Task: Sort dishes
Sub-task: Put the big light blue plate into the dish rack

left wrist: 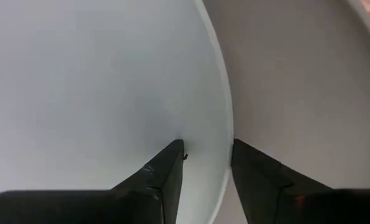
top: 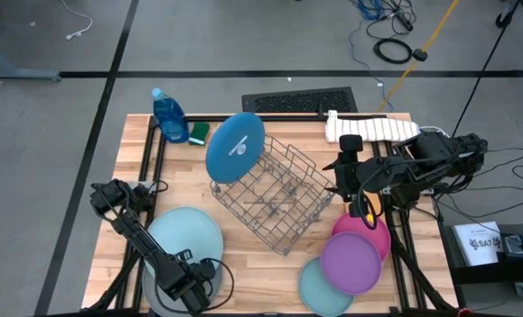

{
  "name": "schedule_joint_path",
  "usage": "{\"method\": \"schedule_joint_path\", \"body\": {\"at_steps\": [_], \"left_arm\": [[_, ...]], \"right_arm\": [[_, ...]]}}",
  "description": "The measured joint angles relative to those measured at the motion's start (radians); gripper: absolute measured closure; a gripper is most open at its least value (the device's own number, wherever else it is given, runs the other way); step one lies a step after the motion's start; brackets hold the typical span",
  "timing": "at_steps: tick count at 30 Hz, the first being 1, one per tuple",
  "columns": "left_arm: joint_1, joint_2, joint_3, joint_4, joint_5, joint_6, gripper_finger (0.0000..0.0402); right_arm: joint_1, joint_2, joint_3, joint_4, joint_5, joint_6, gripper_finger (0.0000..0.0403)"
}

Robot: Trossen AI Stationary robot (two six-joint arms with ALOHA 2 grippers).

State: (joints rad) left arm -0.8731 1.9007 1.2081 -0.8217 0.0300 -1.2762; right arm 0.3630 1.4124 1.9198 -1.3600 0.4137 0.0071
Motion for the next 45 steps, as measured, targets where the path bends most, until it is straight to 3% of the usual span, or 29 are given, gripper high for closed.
{"method": "schedule_joint_path", "body": {"at_steps": [3,11,19,26,33,39,45], "left_arm": [[0.000,0.002,0.018,-0.027,0.010,0.001,0.0290],[0.008,0.001,0.132,-0.149,-0.005,0.063,0.0394],[0.033,-0.010,0.254,-0.283,-0.017,0.131,0.0386],[0.041,-0.085,0.351,-0.485,-0.248,0.130,0.0387],[0.052,-0.121,0.350,-0.472,-0.279,0.135,0.0398],[0.034,-0.080,0.303,-0.441,-0.269,0.135,0.0358],[0.012,-0.018,0.275,-0.401,-0.196,0.166,0.0253]], "right_arm": [[0.000,0.000,0.000,0.002,0.000,0.000,0.0186],[0.000,0.000,0.000,0.009,0.000,-0.001,0.0186],[0.000,0.000,0.000,0.018,0.000,-0.003,0.0186],[0.000,0.000,0.000,0.018,0.000,0.000,0.0186],[0.000,0.000,0.000,0.017,0.000,0.003,0.0186],[0.000,0.000,0.000,0.017,0.000,-0.007,0.0186],[0.000,0.004,0.000,0.018,0.000,-0.018,0.0186]]}}
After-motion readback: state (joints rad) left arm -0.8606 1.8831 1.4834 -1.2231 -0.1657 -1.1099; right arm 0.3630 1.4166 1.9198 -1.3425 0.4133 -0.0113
